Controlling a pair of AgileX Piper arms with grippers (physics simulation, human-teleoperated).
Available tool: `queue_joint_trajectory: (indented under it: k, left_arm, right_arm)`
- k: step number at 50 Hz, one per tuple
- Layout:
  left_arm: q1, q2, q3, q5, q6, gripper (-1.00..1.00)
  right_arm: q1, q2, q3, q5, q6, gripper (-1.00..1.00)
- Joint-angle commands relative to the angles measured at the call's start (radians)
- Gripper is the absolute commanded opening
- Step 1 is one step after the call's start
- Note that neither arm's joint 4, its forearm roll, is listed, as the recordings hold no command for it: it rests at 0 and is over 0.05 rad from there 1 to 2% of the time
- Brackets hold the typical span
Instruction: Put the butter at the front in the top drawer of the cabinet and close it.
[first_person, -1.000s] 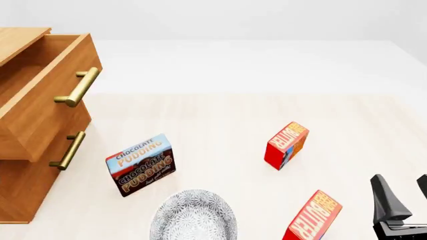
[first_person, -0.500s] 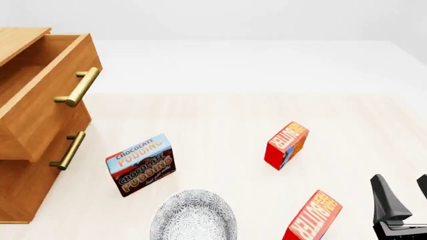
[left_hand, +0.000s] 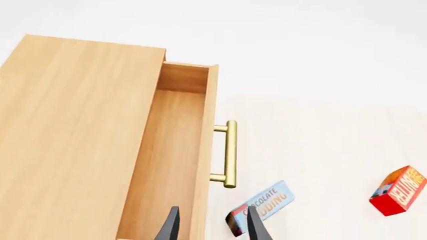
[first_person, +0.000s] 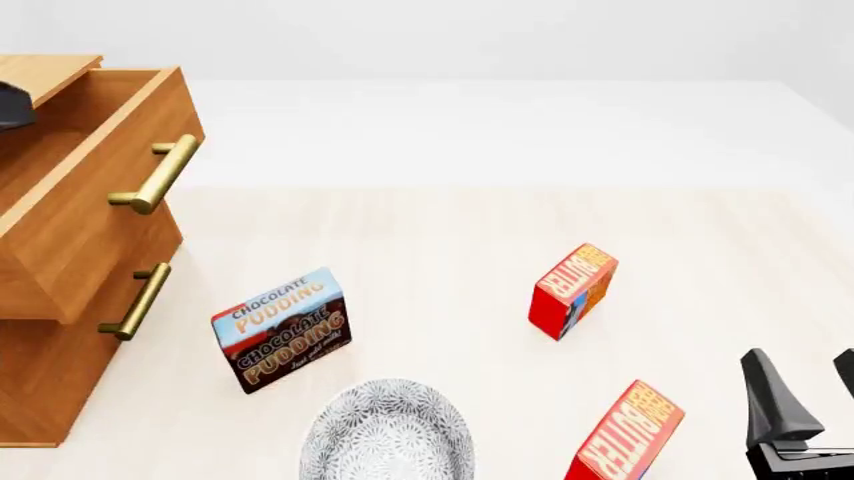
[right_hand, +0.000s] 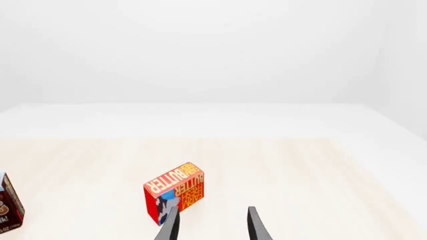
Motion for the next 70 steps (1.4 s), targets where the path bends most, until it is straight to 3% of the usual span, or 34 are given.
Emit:
queue_joint_trajectory:
  k: [1,11,32,59,70]
  left_arm:
    - [0.013,0.052,-0.017,0.046,-0.014,1.00]
    - [0.042,0.083,-0.007,0.051,-0.007,1.00]
    - [0.022,0.149,0.022,0.008,-0.022,1.00]
    - [0.044,0.180,0.134,-0.062,-0.047,1.00]
    - [-0.008,0.203,0.155,-0.082,-0.076,1.00]
  right_arm:
    - [-0.001,-0.007,0.001,0.006,0.000,1.00]
    - [-0.001,-0.007,0.001,0.006,0.000,1.00]
    - [0.000,-0.007,0.001,0.006,0.000,1.00]
    - [0.000,-0.007,0.001,0.006,0.000,1.00]
    - [0.000,-0.007,0.001,0.006,0.000,1.00]
